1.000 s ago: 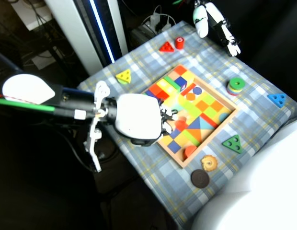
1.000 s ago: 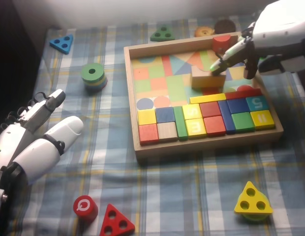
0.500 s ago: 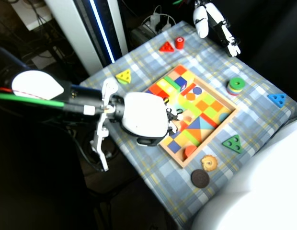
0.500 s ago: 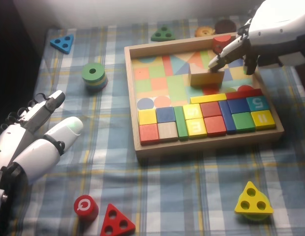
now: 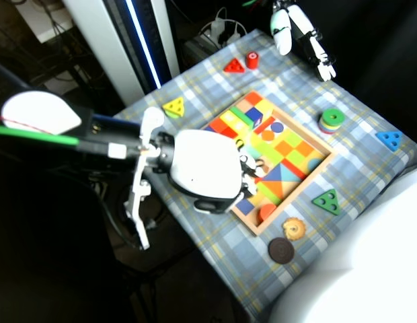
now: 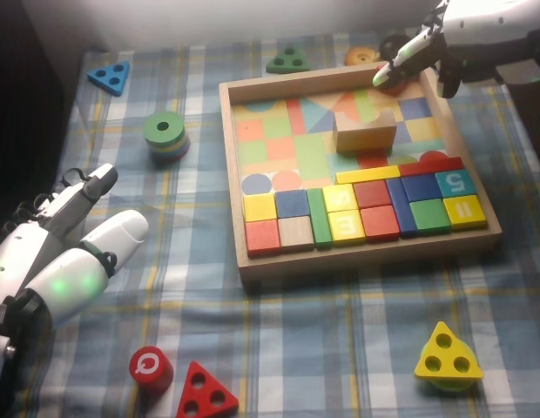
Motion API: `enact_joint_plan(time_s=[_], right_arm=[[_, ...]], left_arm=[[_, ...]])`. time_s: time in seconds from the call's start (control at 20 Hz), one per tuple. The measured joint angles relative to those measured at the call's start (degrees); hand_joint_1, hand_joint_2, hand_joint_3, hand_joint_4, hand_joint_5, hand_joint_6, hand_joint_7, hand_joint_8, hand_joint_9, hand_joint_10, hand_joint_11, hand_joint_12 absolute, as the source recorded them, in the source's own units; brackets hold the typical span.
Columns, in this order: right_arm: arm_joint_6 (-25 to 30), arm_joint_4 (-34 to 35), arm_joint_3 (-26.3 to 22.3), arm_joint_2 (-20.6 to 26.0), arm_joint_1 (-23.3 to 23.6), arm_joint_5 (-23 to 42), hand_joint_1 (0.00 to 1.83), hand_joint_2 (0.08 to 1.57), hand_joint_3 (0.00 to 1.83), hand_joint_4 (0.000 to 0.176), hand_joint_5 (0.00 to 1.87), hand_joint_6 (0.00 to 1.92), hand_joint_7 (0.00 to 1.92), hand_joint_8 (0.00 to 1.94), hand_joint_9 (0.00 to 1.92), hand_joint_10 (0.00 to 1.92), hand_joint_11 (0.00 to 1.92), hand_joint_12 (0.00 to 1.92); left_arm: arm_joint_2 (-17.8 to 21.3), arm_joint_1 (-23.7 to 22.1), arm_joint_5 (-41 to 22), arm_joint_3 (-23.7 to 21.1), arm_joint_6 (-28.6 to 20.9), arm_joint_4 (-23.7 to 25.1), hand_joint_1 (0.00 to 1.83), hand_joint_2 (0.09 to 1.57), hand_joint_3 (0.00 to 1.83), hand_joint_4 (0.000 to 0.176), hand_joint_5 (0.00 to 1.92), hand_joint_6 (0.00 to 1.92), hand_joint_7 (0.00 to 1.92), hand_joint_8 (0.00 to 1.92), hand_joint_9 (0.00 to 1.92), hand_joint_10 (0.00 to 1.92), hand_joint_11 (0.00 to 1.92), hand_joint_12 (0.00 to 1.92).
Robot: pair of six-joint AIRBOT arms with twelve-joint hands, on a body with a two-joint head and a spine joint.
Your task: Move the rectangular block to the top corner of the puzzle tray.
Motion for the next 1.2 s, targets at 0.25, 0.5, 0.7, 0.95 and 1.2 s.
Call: enact_joint_plan(time_s=[0.25,0.5,0.7,0.95,1.2], right_arm=[[-0.26,0.50,-1.53,1.44,0.72,-0.26,1.43,1.25,0.00,0.000,0.48,0.01,1.18,1.94,1.39,1.92,1.43,1.92],[-0.33,-3.23,-5.51,4.31,2.58,-1.75,1.59,1.24,0.00,0.002,0.46,0.01,1.20,1.94,1.39,1.92,1.46,1.92],[3.48,-11.58,-7.63,5.49,2.58,-1.20,1.70,1.20,0.00,0.015,0.44,0.00,1.29,1.94,1.51,1.92,1.55,1.92],[9.09,-18.05,-7.56,5.49,3.52,0.57,1.60,1.20,0.00,0.000,0.43,0.00,1.29,1.94,1.52,1.92,1.56,1.92],[9.20,-20.37,-6.23,3.30,3.52,0.96,1.57,1.22,0.00,0.044,0.44,0.01,1.25,1.94,1.49,1.92,1.51,1.92]], left_arm=[[0.00,0.00,0.11,0.00,0.00,-0.17,0.00,1.21,0.00,0.077,0.21,0.00,0.20,0.00,0.12,0.00,0.00,0.00],[0.11,0.00,0.42,0.00,0.00,0.28,0.00,1.23,0.01,0.086,0.21,0.00,0.20,0.00,0.12,0.00,0.01,0.01],[0.72,0.00,1.42,0.02,0.02,0.42,0.00,1.23,0.01,0.079,0.20,0.00,0.20,0.00,0.11,0.00,0.00,0.00],[0.83,-0.13,2.64,0.55,0.02,1.46,0.00,1.20,0.00,0.083,0.20,0.00,0.20,0.00,0.11,0.00,0.00,0.00],[0.96,-0.66,4.24,0.87,0.02,1.88,0.00,1.22,0.00,0.075,0.21,0.00,0.20,0.00,0.11,0.00,0.00,0.00]])
